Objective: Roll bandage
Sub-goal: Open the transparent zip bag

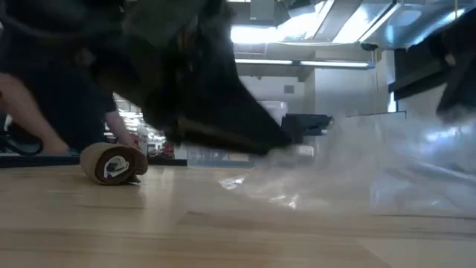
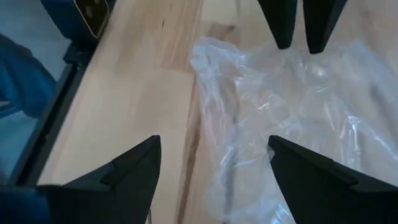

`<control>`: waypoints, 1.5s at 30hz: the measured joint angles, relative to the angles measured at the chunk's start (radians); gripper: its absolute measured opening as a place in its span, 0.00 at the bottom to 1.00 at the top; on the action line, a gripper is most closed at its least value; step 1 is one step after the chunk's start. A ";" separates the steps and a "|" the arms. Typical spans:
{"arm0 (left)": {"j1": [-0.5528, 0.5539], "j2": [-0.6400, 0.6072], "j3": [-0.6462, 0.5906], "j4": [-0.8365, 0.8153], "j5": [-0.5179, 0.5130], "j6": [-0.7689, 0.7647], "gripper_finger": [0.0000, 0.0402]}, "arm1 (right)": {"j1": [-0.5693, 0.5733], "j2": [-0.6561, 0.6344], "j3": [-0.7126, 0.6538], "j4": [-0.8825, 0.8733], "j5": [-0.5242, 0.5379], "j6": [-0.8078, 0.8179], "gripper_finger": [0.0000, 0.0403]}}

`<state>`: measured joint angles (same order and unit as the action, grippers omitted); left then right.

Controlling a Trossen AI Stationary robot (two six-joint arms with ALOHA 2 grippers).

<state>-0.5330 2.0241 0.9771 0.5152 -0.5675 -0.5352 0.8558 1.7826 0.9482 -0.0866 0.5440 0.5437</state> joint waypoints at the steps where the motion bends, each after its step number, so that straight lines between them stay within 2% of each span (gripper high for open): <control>1: 0.000 0.006 0.000 -0.001 0.032 -0.022 0.37 | -0.001 0.010 0.000 0.001 -0.021 0.012 0.74; 5: -0.020 0.023 0.000 -0.008 0.121 -0.079 0.37 | 0.005 0.020 0.001 -0.117 -0.131 0.072 0.74; 11: -0.048 0.006 0.002 -0.011 0.131 -0.068 0.37 | 0.015 0.000 0.029 -0.365 -0.293 0.132 0.74; 14: -0.048 -0.036 0.005 -0.011 0.130 -0.032 0.37 | 0.012 -0.029 0.087 -0.469 -0.294 0.126 0.74; 17: -0.046 -0.091 0.005 -0.033 0.113 0.024 0.37 | 0.015 -0.067 0.147 -0.523 -0.199 0.081 0.74; 22: 0.000 -0.149 0.006 -0.067 -0.071 0.069 0.37 | -0.002 -0.089 0.171 -0.477 0.029 -0.019 0.74; 24: 0.036 -0.144 0.006 -0.071 -0.095 0.046 0.37 | -0.031 -0.086 0.163 -0.463 0.075 -0.020 0.74; 27: 0.090 -0.117 0.005 -0.114 -0.058 -0.037 0.37 | -0.097 -0.083 0.105 -0.420 0.065 0.026 0.74; 30: 0.134 -0.068 0.004 -0.139 0.053 -0.114 0.37 | -0.143 -0.083 0.030 -0.349 0.017 0.084 0.74; 34: 0.153 -0.018 0.004 -0.104 0.135 -0.146 0.37 | -0.151 -0.083 -0.088 -0.154 -0.039 0.110 0.74; 40: 0.155 0.018 0.005 -0.084 0.161 -0.168 0.37 | -0.151 -0.083 -0.206 0.047 -0.031 0.137 0.74; 45: 0.157 0.026 0.005 -0.038 0.223 -0.153 0.37 | -0.151 -0.072 -0.219 0.065 0.000 0.128 0.74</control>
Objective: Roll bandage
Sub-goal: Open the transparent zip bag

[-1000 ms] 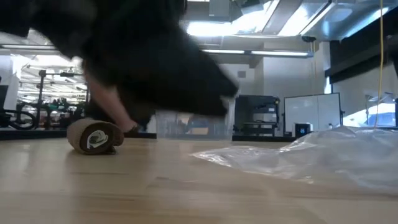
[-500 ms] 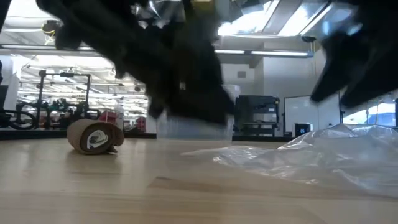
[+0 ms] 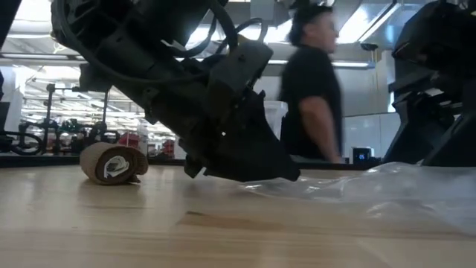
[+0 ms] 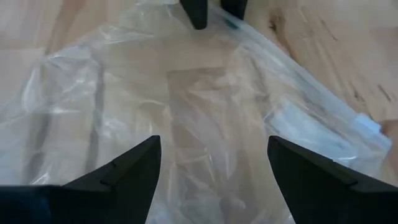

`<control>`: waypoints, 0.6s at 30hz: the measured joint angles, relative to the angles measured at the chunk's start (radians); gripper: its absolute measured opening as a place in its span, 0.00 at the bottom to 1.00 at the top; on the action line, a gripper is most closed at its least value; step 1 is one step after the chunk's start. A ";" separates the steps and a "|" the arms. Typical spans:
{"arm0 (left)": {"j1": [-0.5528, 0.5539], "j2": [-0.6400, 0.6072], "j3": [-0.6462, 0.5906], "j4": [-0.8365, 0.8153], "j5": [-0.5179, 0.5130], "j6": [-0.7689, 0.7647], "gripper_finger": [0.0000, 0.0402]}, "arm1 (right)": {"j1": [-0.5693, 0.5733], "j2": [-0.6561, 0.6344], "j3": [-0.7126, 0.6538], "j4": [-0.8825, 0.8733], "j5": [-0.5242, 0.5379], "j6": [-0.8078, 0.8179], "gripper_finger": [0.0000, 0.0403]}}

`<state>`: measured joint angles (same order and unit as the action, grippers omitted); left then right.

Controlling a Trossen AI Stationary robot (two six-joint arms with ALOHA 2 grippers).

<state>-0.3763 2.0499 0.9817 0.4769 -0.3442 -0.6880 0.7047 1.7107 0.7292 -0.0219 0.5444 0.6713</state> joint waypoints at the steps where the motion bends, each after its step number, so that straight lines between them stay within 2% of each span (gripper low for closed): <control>1: 0.000 0.000 0.000 0.003 0.007 0.001 0.37 | -0.001 0.007 0.000 0.007 0.005 -0.006 0.74; 9: -0.014 0.003 0.000 0.107 0.034 0.047 0.37 | -0.017 0.091 0.003 0.103 -0.003 -0.017 0.74; 13: -0.015 0.003 0.000 0.107 0.034 0.069 0.37 | -0.018 0.104 0.003 0.135 -0.002 -0.021 0.74; 18: -0.014 0.003 -0.001 0.088 -0.029 0.094 0.37 | -0.018 0.106 0.002 0.141 0.010 -0.023 0.74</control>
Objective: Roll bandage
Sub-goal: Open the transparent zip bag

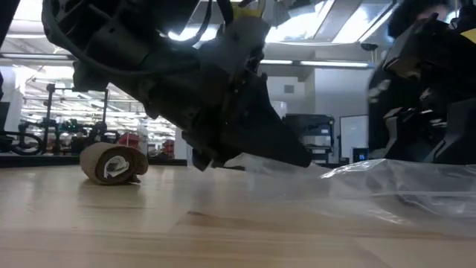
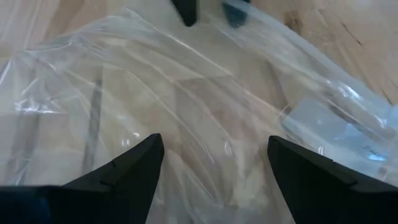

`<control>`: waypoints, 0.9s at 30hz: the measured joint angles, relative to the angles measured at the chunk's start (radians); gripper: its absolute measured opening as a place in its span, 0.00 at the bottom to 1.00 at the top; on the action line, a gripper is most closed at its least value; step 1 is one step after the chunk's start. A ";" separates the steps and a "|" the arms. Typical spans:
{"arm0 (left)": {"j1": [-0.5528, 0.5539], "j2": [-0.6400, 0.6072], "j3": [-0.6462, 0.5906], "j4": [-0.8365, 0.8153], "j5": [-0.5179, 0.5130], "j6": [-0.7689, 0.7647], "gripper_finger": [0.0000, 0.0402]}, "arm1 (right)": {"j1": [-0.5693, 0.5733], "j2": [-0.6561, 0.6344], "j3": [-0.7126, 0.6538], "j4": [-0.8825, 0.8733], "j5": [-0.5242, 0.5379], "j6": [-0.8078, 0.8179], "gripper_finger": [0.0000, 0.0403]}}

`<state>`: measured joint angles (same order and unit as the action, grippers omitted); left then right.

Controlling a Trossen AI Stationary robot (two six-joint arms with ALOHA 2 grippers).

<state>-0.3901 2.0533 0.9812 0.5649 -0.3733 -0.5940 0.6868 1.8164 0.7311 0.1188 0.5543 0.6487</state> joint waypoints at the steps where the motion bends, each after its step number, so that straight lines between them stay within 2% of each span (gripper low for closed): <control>1: 0.000 0.000 0.000 0.000 -0.016 0.004 0.36 | 0.000 0.000 0.000 0.000 0.000 0.000 0.74; 7: 0.001 0.000 0.000 0.003 -0.030 0.026 0.26 | 0.000 0.000 0.000 -0.001 0.003 0.001 0.74; 15: 0.000 0.000 0.000 0.019 -0.043 0.083 0.02 | 0.000 0.002 -0.002 0.015 0.023 0.000 0.74; 21: -0.020 -0.029 0.000 0.017 -0.057 0.088 0.00 | 0.000 -0.011 0.006 0.005 -0.014 0.017 0.74; 27: -0.086 -0.127 0.002 -0.041 -0.147 0.259 0.00 | 0.015 -0.176 0.045 -0.072 -0.059 -0.061 0.74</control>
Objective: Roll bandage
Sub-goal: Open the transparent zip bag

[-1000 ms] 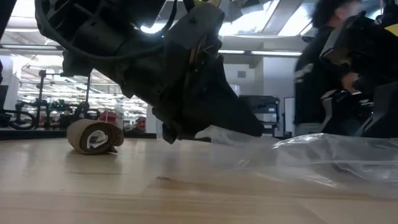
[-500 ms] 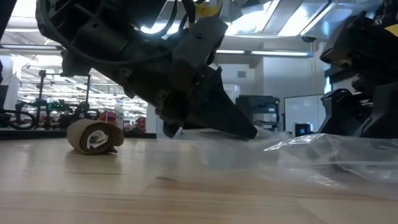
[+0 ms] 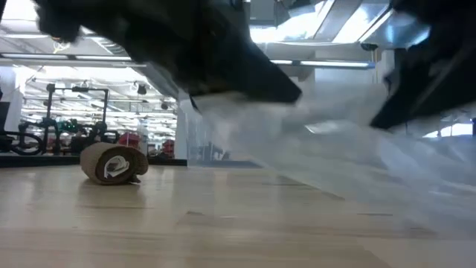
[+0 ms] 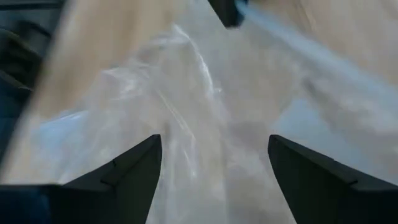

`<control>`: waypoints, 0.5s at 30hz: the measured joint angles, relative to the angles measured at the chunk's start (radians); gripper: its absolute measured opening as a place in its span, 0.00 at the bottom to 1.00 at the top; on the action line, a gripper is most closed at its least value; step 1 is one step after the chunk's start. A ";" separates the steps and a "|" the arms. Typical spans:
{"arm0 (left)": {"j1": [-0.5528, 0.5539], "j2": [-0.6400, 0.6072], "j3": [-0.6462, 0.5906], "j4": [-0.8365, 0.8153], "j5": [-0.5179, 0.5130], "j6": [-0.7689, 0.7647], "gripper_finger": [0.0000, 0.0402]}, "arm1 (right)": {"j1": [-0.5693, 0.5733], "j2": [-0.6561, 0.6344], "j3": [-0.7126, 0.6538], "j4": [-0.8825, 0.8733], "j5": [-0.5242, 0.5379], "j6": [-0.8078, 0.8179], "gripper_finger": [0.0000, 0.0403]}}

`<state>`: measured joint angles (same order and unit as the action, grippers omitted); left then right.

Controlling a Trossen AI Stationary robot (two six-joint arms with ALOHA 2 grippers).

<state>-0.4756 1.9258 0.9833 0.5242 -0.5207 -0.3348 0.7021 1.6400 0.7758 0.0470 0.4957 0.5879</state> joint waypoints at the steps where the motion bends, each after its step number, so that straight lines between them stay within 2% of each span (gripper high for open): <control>1: -0.008 -0.015 0.000 -0.012 -0.010 0.033 0.00 | 0.001 -0.033 0.008 -0.016 -0.009 -0.026 0.74; 5: -0.030 -0.073 0.000 -0.069 -0.050 0.170 0.00 | -0.003 -0.168 0.048 -0.025 -0.049 -0.139 0.74; 8: -0.044 -0.102 0.000 -0.076 -0.102 0.317 0.00 | -0.008 -0.219 0.073 -0.009 -0.049 -0.261 0.74; 11: -0.053 -0.138 0.000 -0.075 -0.190 0.468 0.00 | -0.024 -0.230 0.113 0.005 -0.044 -0.423 0.74; 15: -0.056 -0.153 0.021 -0.074 -0.364 0.648 0.00 | -0.053 -0.216 0.175 0.012 -0.043 -0.629 0.74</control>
<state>-0.5312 1.7725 1.0044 0.4505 -0.8850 0.3127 0.6486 1.4240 0.9504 0.0589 0.4522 -0.0412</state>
